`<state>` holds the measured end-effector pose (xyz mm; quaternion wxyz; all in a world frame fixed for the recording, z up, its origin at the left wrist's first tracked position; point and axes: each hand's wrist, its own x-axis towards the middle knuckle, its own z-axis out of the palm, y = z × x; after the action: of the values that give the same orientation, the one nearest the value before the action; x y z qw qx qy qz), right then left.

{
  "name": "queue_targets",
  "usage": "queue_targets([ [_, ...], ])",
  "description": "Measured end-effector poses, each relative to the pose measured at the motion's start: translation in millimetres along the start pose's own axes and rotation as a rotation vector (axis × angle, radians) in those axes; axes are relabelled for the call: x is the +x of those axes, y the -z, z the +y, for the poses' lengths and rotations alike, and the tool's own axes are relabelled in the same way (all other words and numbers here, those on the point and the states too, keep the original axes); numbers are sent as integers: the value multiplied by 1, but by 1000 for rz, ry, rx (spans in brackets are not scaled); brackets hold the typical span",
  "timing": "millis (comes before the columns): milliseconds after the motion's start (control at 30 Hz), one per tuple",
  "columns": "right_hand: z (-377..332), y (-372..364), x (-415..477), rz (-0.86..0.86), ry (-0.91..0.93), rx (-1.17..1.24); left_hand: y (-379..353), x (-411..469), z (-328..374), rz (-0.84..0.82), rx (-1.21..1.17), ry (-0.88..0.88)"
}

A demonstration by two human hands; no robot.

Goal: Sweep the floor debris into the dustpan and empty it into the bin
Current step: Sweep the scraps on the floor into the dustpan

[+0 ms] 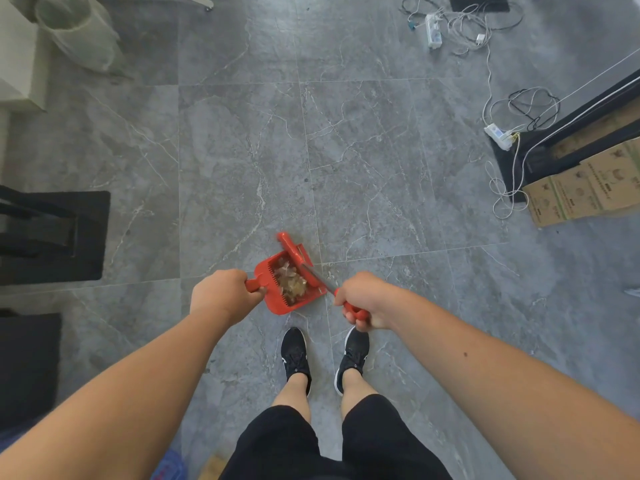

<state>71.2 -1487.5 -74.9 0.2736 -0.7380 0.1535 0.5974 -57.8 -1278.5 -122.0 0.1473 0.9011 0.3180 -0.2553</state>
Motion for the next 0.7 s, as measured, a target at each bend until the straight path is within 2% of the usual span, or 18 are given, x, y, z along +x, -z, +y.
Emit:
queue_targets([
  [367,-22,12,-12,92,29,3,4,-9,-3,61,10,-45],
  [700,0,4,18,152,-44,78,1,-11,-9,53,17,-18],
])
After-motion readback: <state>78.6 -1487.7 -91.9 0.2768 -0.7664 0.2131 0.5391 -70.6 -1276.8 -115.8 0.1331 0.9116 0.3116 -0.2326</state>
